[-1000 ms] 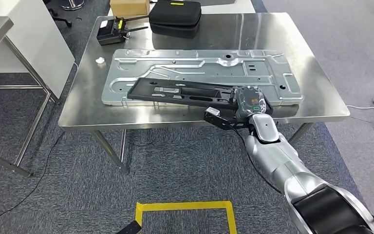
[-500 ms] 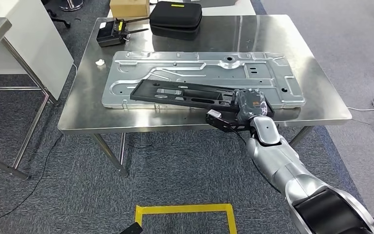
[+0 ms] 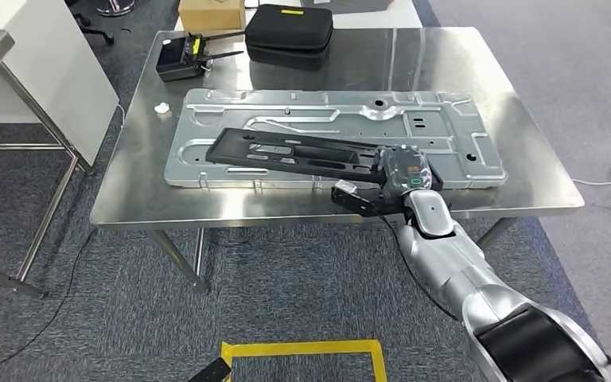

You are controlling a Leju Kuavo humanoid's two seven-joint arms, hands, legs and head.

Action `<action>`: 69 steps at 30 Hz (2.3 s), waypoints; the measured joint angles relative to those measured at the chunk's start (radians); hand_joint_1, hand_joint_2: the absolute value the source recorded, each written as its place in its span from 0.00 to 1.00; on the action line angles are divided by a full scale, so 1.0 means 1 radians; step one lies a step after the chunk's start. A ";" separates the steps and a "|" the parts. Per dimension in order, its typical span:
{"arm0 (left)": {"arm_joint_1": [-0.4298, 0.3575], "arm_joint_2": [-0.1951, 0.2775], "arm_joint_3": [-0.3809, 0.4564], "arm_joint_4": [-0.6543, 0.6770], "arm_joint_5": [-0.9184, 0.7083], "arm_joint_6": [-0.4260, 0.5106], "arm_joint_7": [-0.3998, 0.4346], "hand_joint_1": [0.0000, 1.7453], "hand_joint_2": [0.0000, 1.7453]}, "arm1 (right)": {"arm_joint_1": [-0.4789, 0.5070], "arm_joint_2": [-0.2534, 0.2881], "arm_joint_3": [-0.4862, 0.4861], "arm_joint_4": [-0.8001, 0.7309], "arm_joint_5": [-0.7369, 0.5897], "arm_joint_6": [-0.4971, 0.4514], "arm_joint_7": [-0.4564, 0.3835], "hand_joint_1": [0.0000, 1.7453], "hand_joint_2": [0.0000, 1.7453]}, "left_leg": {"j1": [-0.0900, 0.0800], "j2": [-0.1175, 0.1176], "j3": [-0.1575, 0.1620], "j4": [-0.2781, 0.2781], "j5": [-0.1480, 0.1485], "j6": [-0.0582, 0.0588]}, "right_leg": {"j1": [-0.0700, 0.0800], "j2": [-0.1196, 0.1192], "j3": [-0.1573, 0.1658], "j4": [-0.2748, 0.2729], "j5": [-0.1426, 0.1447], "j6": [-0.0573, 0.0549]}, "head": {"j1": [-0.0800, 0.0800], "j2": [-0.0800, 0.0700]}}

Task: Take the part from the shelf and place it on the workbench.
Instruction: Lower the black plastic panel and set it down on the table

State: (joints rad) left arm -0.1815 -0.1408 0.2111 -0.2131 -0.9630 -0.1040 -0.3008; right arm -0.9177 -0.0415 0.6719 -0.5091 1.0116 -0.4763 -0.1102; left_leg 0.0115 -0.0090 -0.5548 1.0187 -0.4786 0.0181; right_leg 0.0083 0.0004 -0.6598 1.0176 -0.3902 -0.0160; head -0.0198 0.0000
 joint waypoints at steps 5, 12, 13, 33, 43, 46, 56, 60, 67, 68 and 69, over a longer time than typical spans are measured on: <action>-0.001 0.001 0.000 0.000 -0.001 0.003 -0.006 0.00 1.00 | -0.002 0.002 -0.001 -0.002 0.001 -0.002 0.002 1.00 1.00 | 0.003 0.002 -0.086 0.177 -0.082 -0.022 | -0.014 -0.001 0.038 -0.024 -0.007 -0.018 | -0.001 0.000; -0.001 0.003 -0.001 0.000 -0.003 0.003 -0.006 0.00 1.00 | 0.007 0.008 -0.002 -0.002 0.004 -0.012 0.006 1.00 1.00 | 0.012 0.004 -0.098 0.055 0.032 -0.035 | -0.019 0.004 0.041 0.009 -0.038 0.001 | -0.001 0.000; -0.001 0.003 -0.001 0.000 -0.004 0.003 -0.005 0.00 1.00 | 0.007 0.009 -0.002 -0.002 0.007 -0.021 0.008 1.00 1.00 | 0.011 0.003 -0.088 0.025 0.043 -0.030 | -0.017 0.005 0.037 0.016 -0.042 0.006 | -0.001 0.000; -0.016 -0.008 -0.040 0.000 -0.052 -0.030 0.006 0.00 1.00 | -0.013 0.057 -0.007 0.076 0.041 0.037 0.021 1.00 1.00 | 0.002 -0.001 -0.078 0.028 0.032 -0.015 | -0.012 -0.002 0.043 -0.007 -0.031 -0.004 | 0.000 0.000; -0.020 -0.008 -0.049 0.000 -0.058 -0.033 0.009 0.00 1.00 | -0.003 0.099 -0.007 0.132 0.068 0.037 0.032 1.00 1.00 | 0.010 0.003 -0.070 0.041 0.032 -0.029 | -0.015 0.006 0.041 0.011 -0.042 0.004 | 0.000 0.000; -0.020 -0.009 -0.051 0.000 -0.061 -0.035 0.011 0.00 1.00 | 0.010 0.106 -0.007 0.142 0.090 -0.020 0.043 1.00 1.00 | 0.006 0.001 -0.059 0.017 0.035 -0.013 | -0.013 0.006 0.036 0.017 -0.044 0.017 | 0.002 0.000; -0.020 -0.017 -0.056 0.000 -0.073 -0.039 0.023 0.00 1.00 | 0.066 0.134 -0.007 0.162 0.144 -0.130 0.072 1.00 1.00 | 0.008 0.001 -0.053 0.008 0.039 0.010 | -0.021 0.002 -0.043 0.185 -0.096 0.033 | 0.002 0.000; -0.022 -0.024 -0.063 0.000 -0.074 -0.043 0.023 0.00 1.00 | 0.071 0.151 0.003 0.168 0.203 -0.157 0.117 1.00 1.00 | 0.004 0.002 -0.052 0.005 0.037 -0.003 | -0.008 0.004 0.041 0.016 -0.050 0.017 | 0.002 0.000; -0.017 -0.027 -0.067 0.000 -0.076 -0.046 0.028 0.00 1.00 | 0.089 0.173 0.027 0.179 0.263 -0.181 0.161 1.00 1.00 | 0.006 0.003 -0.147 0.217 -0.079 -0.028 | -0.015 -0.002 0.052 -0.008 -0.037 -0.014 | 0.001 0.000; -0.015 -0.027 -0.067 0.000 -0.076 -0.046 0.028 0.00 1.00 | 0.093 0.174 0.027 0.180 0.259 -0.180 0.156 1.00 1.00 | 0.006 0.003 -0.170 0.268 -0.094 -0.030 | -0.014 -0.002 0.052 -0.007 -0.038 -0.015 | 0.001 0.000; -0.013 -0.027 -0.067 0.000 -0.076 -0.046 0.028 0.00 1.00 | 0.096 0.175 0.027 0.181 0.256 -0.180 0.152 1.00 1.00 | 0.007 0.004 -0.179 0.286 -0.091 -0.031 | -0.014 -0.002 0.052 -0.004 -0.038 -0.015 | 0.001 0.000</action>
State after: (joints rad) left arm -0.1941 -0.1679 0.1442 -0.2129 -1.0395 -0.1495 -0.2724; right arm -0.8216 0.1337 0.6989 -0.3278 1.2672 -0.6559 0.0421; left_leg 0.0180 -0.0054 -0.7338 1.3045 -0.5694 -0.0130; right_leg -0.0052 -0.0013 -0.6081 1.0131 -0.4287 -0.0309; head -0.0193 0.0000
